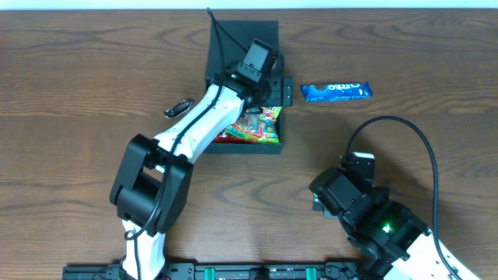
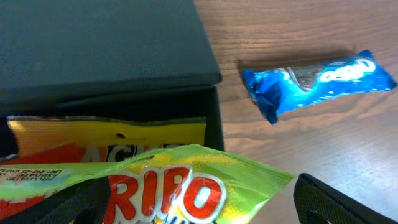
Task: Pack container
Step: 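Push the Haribo bag down into the box with the left gripper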
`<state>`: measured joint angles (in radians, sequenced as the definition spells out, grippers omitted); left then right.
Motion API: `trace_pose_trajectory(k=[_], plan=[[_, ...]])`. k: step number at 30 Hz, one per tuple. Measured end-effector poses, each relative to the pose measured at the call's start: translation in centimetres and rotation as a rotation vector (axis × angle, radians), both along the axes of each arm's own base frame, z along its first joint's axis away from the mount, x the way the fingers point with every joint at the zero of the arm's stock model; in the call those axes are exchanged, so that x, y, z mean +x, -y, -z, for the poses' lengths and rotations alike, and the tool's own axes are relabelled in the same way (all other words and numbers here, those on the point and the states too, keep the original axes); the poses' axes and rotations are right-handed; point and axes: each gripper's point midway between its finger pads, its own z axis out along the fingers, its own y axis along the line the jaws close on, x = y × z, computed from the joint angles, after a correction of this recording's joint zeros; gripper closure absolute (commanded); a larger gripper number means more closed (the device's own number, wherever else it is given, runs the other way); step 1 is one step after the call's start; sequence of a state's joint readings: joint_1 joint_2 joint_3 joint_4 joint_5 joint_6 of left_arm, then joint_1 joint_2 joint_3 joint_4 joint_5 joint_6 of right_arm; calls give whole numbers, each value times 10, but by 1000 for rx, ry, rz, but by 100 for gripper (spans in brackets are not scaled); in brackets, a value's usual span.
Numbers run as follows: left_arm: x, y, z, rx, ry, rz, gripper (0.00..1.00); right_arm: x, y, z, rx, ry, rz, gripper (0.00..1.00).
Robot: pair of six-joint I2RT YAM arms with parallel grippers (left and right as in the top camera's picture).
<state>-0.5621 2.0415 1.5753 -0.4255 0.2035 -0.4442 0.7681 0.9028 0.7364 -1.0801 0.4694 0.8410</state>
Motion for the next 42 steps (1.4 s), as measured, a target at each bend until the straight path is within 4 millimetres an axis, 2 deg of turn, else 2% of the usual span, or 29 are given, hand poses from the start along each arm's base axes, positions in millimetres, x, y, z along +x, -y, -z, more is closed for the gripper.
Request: trace_pose_trajectory(k=[4, 13, 16, 20, 22, 29, 37, 42], plan=[[5, 3, 8, -5, 8, 0, 5, 0, 1, 0, -3, 2, 1, 1], [6, 4, 2, -8, 24, 8, 5, 0, 1, 0, -8, 3, 2, 1], [2, 0, -15, -3, 42, 18, 5, 0, 2, 0, -8, 3, 3, 1], [-8, -13, -54, 18, 93, 27, 5, 0, 2, 0, -10, 4, 4, 1], [-13, -21, -59, 53, 91, 19, 5, 0, 2, -1, -10, 5, 4, 1], [-27, -45, -45, 216, 60, 4, 5, 1, 2, -1, -11, 7, 4, 1], [-39, -42, -36, 339, 80, 36, 5, 2, 1, -1, -7, 13, 5, 1], [-37, -47, -1, 404, 27, 38, 5, 3, 2, -2, -11, 17, 7, 1]])
